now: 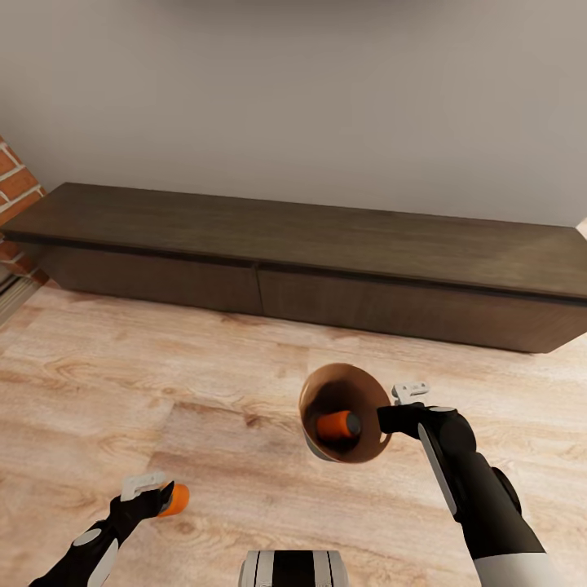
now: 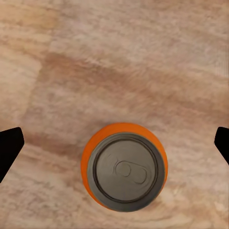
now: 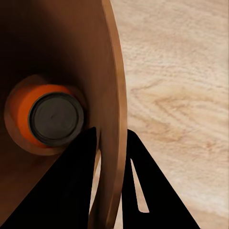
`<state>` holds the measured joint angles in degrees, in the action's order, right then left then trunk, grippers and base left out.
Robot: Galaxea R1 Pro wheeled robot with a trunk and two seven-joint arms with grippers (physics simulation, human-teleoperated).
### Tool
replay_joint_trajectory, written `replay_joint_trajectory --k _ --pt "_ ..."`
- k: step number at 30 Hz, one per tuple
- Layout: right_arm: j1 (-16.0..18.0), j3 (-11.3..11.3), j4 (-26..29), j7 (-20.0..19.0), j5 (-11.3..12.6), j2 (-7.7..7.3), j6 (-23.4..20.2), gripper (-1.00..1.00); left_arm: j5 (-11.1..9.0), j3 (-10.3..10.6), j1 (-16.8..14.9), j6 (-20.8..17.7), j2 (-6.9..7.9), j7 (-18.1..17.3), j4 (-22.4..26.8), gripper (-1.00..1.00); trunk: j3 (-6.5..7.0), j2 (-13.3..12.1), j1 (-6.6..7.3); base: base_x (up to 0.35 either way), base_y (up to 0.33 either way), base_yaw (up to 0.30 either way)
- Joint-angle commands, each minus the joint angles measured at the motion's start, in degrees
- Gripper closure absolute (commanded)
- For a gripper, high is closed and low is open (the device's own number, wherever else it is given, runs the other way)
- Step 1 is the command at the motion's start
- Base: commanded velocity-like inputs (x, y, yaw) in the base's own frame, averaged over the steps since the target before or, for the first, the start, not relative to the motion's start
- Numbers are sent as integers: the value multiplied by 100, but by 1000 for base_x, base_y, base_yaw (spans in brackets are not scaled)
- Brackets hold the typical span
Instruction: Put the three can of soda from the living room inside the tash can in the kitchen.
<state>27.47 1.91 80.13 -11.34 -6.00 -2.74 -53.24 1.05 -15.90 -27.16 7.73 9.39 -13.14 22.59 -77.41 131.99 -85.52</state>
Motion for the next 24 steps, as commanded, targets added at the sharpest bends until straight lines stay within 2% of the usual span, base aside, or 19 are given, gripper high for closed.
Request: replay_joint_trajectory --k 1,8,16,20,24 --pt "3 2 2 -26 116 1 -9 100 0 0 0 0 -1 -1 0 -100 -18 42 -22 0 0 0" --pt "4 2 1 -26 116 -3 -11 100 1 0 0 0 -7 -2 0 -100 -36 82 -44 0 0 0" --pt "3 2 2 -26 116 1 -11 100 1 0 0 0 -7 -4 0 -100 -180 403 -220 0 0 0" --pt "4 2 0 -26 116 2 -11 100 1 3 0 0 -7 -4 0 -100 -180 403 -220 0 0 0" --pt "4 2 3 -26 116 2 -11 100 1 4 0 0 -7 -4 0 -100 -251 563 -307 0 0 0"
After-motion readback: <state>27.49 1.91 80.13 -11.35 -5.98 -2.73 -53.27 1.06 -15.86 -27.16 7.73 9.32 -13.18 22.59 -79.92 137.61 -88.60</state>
